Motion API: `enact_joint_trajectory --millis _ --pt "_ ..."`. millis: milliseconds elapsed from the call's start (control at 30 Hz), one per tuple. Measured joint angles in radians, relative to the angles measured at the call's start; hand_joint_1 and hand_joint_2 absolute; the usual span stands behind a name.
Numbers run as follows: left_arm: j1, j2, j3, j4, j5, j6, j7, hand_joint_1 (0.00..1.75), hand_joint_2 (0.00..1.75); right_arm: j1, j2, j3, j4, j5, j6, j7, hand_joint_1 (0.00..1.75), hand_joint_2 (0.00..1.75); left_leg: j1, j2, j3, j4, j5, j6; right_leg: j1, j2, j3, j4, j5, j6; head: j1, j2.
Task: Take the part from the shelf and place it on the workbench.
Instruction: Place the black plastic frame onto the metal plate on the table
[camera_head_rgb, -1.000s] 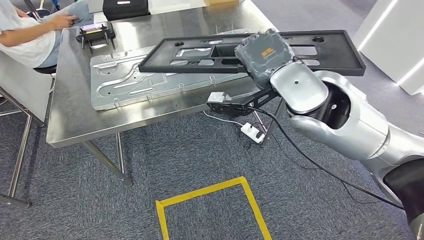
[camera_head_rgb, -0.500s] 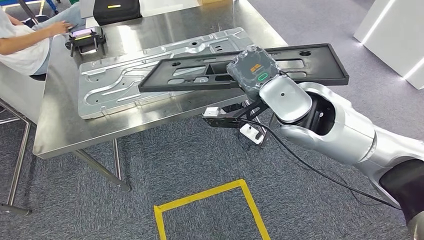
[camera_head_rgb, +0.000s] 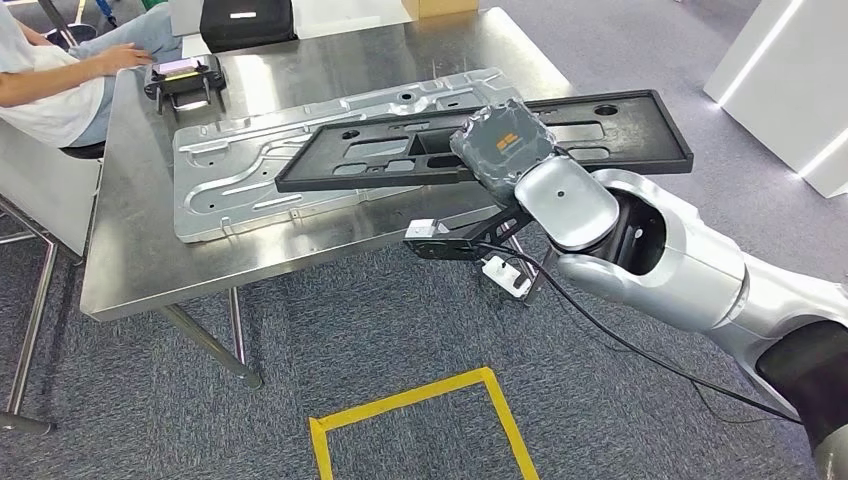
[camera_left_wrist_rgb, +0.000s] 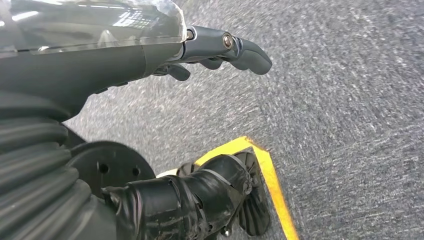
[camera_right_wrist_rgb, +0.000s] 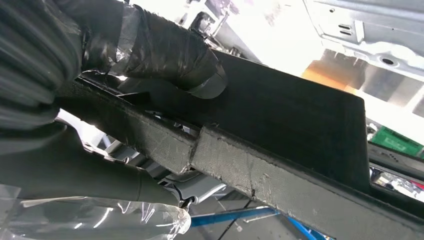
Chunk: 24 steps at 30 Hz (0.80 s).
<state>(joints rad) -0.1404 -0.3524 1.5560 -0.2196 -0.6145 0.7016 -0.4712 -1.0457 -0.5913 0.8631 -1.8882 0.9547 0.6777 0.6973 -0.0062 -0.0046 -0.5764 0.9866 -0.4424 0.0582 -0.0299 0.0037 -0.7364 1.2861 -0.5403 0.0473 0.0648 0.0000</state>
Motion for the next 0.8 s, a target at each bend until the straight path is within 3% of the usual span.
enact_joint_trajectory --millis 67,133,233,333,433,467,500,567,633,700,800 --pt "0.001 0.000 0.000 -0.002 -0.006 0.000 0.001 0.00 1.75 -0.003 0.005 0.007 0.003 0.017 -0.023 0.000 1.75 1.75 0.003 -0.002 0.003 0.020 -0.018 -0.008 -0.006 -0.002 0.032 -0.090 0.068 0.007 0.000 0.000" --pt "0.001 0.000 0.000 -0.005 -0.007 0.000 0.000 0.00 1.75 -0.011 0.013 0.014 0.008 0.039 -0.067 0.000 1.75 1.75 0.003 -0.004 -0.003 0.046 -0.039 -0.021 -0.006 -0.002 0.075 -0.186 0.104 0.006 0.000 0.000" --pt "0.001 0.000 0.000 -0.008 -0.007 0.000 -0.004 0.00 1.75 -0.021 0.025 0.028 0.014 0.059 -0.115 0.000 1.75 1.75 -0.001 -0.004 -0.013 0.064 -0.053 -0.034 0.001 0.002 0.087 -0.207 0.093 -0.014 -0.001 0.000" --pt "0.001 0.001 0.000 -0.009 -0.005 0.000 -0.008 0.00 1.75 -0.021 0.029 0.040 0.019 0.060 -0.123 0.000 1.75 1.75 0.003 -0.002 -0.031 0.100 -0.077 -0.046 -0.002 0.002 0.090 -0.209 0.089 -0.030 -0.003 0.000" --pt "0.000 0.001 0.000 -0.010 -0.005 0.000 -0.010 0.00 1.75 -0.021 0.030 0.048 0.023 0.059 -0.124 0.000 1.75 1.75 0.007 0.000 -0.125 0.270 -0.141 -0.060 -0.002 0.000 0.097 -0.209 0.083 -0.039 -0.005 0.000" --pt "0.001 0.001 0.000 -0.010 -0.004 0.000 -0.010 0.00 1.75 -0.020 0.031 0.052 0.025 0.059 -0.124 0.000 1.75 1.75 0.008 0.000 -0.158 0.319 -0.148 -0.060 -0.001 0.001 0.100 -0.209 0.080 -0.041 -0.005 0.000" --pt "0.001 0.001 0.000 -0.010 -0.004 0.000 -0.010 0.00 1.75 -0.019 0.031 0.057 0.026 0.059 -0.124 0.000 1.75 1.75 0.008 0.000 -0.177 0.337 -0.136 -0.059 0.000 0.002 0.105 -0.209 0.077 -0.042 -0.005 0.000" --pt "0.002 0.001 0.000 -0.010 -0.004 0.000 -0.010 0.00 1.75 -0.017 0.033 0.066 0.029 0.059 -0.124 0.000 1.75 1.75 0.006 -0.001 -0.164 0.268 -0.062 -0.049 0.003 0.003 0.119 -0.210 0.068 -0.042 -0.005 0.000" --pt "0.001 0.001 0.000 -0.011 -0.004 0.000 -0.010 0.00 1.75 -0.018 0.034 0.069 0.032 0.059 -0.125 0.000 1.75 1.75 0.000 -0.002 -0.115 0.142 0.007 -0.032 0.005 0.005 0.133 -0.213 0.059 -0.040 -0.005 0.000" --pt "0.001 0.002 0.000 -0.012 -0.005 0.000 -0.010 0.00 1.75 -0.019 0.035 0.073 0.035 0.061 -0.131 0.000 1.75 1.75 -0.007 -0.002 -0.083 0.074 0.017 -0.021 0.005 0.006 0.139 -0.220 0.057 -0.033 -0.004 0.000" --pt "0.001 0.001 0.000 -0.013 -0.008 0.000 -0.010 0.00 1.75 -0.017 0.035 0.081 0.038 0.086 -0.151 0.000 1.75 1.75 -0.006 0.000 -0.060 0.039 0.016 -0.016 0.005 0.005 0.144 -0.232 0.056 -0.016 -0.001 0.000"
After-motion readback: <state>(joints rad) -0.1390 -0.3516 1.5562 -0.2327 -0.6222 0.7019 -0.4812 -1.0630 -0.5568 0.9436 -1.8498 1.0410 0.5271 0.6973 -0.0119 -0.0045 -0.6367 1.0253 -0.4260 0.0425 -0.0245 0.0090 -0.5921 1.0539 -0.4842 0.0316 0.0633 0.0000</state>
